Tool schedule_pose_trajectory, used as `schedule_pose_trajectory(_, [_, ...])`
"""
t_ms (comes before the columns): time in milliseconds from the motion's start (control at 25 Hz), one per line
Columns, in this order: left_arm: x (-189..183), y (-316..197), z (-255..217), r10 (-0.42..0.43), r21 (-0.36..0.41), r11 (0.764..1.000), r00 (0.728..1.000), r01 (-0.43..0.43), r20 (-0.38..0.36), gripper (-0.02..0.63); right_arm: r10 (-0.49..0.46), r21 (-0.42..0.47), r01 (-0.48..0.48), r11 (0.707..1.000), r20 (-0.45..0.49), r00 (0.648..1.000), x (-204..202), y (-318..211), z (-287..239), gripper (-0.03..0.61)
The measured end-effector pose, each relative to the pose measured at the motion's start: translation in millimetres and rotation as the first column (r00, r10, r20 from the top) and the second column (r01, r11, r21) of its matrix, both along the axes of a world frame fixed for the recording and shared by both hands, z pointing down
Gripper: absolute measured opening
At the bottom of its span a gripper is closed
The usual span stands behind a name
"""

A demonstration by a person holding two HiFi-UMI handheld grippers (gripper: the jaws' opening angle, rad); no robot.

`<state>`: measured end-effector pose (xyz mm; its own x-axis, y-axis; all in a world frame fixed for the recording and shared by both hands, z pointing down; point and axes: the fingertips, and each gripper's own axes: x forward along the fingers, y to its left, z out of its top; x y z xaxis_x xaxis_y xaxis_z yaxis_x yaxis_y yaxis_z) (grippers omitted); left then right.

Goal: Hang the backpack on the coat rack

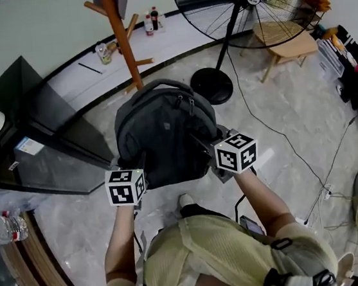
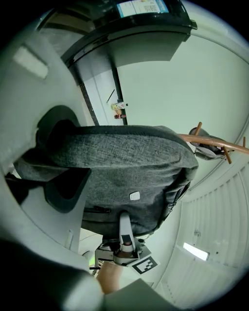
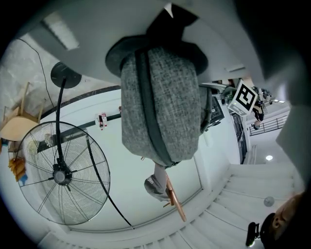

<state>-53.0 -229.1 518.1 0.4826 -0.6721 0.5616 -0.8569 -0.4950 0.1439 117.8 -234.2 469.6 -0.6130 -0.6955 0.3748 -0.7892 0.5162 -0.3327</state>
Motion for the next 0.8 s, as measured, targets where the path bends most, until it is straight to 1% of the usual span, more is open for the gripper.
schedule_pose_trajectory(320, [10, -41, 11, -0.035, -0.037, 0.999, 0.999, 0.036, 0.016, 0.135, -0.039, -0.023, 0.039, 0.999, 0.000, 0.999, 10, -55, 14, 0.101])
schedule_pose_trajectory(800, [23, -84, 26, -0.078, -0.083, 0.993, 0.997, 0.079, 0.023, 0.133, -0.082, -0.063, 0.080, 0.995, -0.026, 0.996, 20, -111, 29, 0.101])
